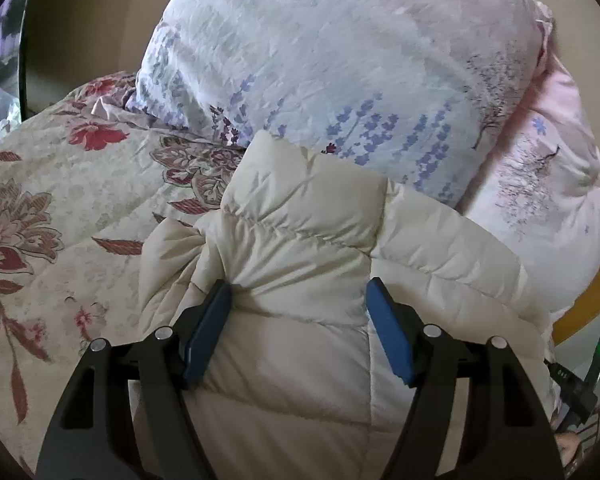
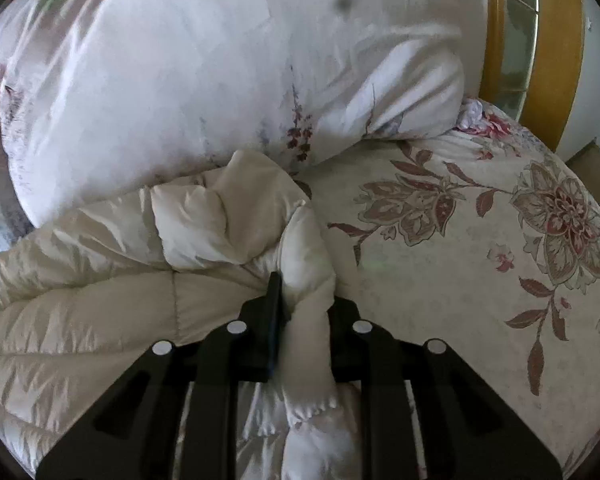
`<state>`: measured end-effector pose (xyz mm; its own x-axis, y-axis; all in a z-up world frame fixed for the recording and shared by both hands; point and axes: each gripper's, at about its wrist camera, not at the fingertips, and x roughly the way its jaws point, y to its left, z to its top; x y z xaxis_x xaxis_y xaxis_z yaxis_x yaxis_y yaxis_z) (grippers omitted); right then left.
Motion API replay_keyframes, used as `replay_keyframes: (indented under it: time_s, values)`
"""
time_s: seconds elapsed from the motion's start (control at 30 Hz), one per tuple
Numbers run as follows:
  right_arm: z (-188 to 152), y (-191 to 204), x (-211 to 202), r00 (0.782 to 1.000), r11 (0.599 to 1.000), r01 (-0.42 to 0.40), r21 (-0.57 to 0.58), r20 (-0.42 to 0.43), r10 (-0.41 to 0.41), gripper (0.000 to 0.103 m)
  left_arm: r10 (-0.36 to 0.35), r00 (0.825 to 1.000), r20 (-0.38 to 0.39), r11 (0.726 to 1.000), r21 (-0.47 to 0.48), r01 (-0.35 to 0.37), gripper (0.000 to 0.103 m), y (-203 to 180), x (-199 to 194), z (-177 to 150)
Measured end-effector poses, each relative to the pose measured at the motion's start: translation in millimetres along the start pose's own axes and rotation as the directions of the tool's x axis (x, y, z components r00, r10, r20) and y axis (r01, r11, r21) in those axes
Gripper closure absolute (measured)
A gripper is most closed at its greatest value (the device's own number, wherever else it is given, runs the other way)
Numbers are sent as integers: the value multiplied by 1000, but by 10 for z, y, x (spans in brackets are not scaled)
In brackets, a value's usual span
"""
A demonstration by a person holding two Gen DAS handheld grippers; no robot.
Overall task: Fold large clothes
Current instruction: 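Grasp the folded jacket bundle with both grippers and lift it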
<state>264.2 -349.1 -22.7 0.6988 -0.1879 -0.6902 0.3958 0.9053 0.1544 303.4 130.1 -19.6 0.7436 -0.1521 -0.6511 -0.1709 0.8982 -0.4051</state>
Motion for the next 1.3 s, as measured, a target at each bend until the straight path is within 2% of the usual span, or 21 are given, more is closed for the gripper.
replay_keyframes:
  time_s: [0.17, 0.3, 0.4, 0.43, 0.5, 0.6, 0.67, 0.73, 0.83, 0.97, 1.2, 1.27, 1.3]
  values:
    - [-21, -42, 90, 1000, 999, 26, 42, -8, -26, 82, 7, 1000, -19, 1000, 13, -7, 27, -44, 147, 59]
    - [-60, -32, 86, 999, 997, 45, 57, -3, -45, 77, 14, 1000, -17, 999, 34, -13, 22, -88, 201, 69]
    - [-33, -104, 72, 999, 997, 0, 77, -32, 2, 66, -19, 1000, -18, 1000, 13, 19, 22, -59, 139, 86]
    - [-31, -147, 51, 999, 996, -15, 92, -41, 19, 52, -36, 999, -19, 999, -2, 36, 22, -34, 94, 92]
    - [-59, -342, -45, 998, 987, -31, 158, -53, 40, 36, -95, 995, -17, 994, -58, 94, 22, 69, -72, 108]
    - [-165, -611, -272, 994, 971, -85, 224, -42, 97, 35, -156, 988, -15, 983, -102, 154, 22, 258, -330, 104]
    - [-247, -731, -426, 991, 962, -113, 250, -43, 128, 33, -147, 989, -18, 983, -112, 144, 20, 403, -512, 61]
    - [-368, -865, -601, 980, 940, -171, 296, -52, 195, 26, -152, 988, -23, 981, -126, 148, 20, 552, -674, -11]
    - [-597, -1055, -820, 947, 884, -269, 383, -64, 315, 25, -171, 984, -42, 974, -158, 163, 20, 801, -878, -169]
    - [-883, -1198, -993, 905, 816, -340, 468, -73, 419, 24, -236, 969, -77, 949, -231, 213, 20, 1035, -1110, -453]
    - [-1224, -1095, -861, 841, 756, -367, 542, -155, 519, 23, -324, 940, -104, 898, -347, 271, 20, 1066, -1215, -838]
    - [-1241, -1061, -853, 838, 746, -382, 546, -136, 528, 22, -343, 933, -112, 885, -370, 281, 20, 1034, -1188, -916]
    - [-1243, -1033, -850, 829, 735, -397, 550, -128, 544, 22, -358, 927, -114, 877, -382, 292, 20, 1000, -1164, -953]
